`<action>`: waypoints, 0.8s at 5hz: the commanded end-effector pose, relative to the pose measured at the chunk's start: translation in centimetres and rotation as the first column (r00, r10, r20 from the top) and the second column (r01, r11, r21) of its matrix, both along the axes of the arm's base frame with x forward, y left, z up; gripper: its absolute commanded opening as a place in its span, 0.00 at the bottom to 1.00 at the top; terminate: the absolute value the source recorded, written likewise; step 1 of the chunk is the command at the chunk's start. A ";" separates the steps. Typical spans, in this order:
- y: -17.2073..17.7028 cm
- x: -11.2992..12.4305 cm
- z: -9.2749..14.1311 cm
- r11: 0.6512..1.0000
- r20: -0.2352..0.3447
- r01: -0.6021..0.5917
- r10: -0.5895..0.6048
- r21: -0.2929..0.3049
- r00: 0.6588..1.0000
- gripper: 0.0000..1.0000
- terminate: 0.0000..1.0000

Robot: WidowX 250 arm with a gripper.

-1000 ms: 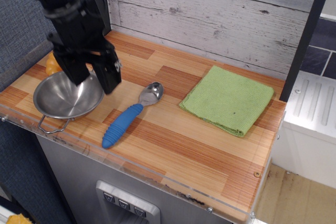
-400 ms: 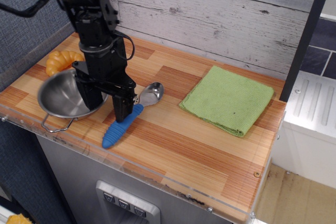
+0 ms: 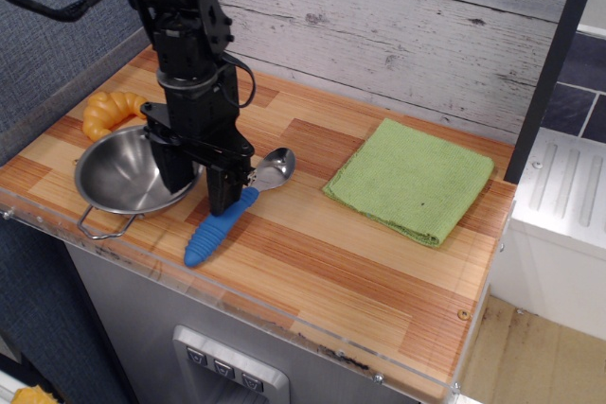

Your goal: Put the silver pan on the green rag.

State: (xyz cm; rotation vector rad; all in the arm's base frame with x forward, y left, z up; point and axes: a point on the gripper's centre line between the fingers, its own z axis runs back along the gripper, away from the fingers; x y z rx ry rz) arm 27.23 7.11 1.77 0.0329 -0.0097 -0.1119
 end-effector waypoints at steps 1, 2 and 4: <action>0.3 -0.4 0.2 1.000 -0.016 0.002 -0.002 -0.022 1.000 0.00 0.00; 0.3 -0.6 0.5 0.999 -0.013 0.006 -0.006 -0.035 1.000 0.00 0.00; -1.4 1.3 7.5 0.991 0.132 -0.101 0.112 -0.086 0.985 0.00 0.00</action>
